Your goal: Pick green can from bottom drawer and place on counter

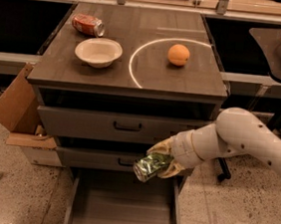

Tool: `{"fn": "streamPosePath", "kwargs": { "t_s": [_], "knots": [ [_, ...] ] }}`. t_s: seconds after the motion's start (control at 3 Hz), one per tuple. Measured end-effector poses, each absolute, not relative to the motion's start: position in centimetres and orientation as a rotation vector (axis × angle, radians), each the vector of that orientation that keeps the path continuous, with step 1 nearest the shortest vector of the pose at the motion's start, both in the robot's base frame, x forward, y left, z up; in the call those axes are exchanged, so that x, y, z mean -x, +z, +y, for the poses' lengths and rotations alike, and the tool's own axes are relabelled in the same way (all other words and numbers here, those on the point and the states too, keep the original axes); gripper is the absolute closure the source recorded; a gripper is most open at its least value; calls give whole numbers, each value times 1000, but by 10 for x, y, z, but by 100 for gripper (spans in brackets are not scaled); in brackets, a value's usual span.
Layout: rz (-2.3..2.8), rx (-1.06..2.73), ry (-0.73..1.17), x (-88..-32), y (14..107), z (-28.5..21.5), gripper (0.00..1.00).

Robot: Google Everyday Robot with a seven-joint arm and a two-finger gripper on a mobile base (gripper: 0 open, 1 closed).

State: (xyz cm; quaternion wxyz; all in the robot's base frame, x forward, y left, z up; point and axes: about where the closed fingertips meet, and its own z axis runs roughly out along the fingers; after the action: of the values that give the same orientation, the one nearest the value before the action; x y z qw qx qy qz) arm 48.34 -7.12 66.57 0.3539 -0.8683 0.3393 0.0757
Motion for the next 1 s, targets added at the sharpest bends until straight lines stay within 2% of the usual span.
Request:
{"fn": "streamPosePath", "kwargs": {
  "t_s": [0.67,1.0],
  "knots": [
    [876,2241,128,-483,759,-84,100],
    [876,2241,128,-483,759,-84,100]
  ]
}}
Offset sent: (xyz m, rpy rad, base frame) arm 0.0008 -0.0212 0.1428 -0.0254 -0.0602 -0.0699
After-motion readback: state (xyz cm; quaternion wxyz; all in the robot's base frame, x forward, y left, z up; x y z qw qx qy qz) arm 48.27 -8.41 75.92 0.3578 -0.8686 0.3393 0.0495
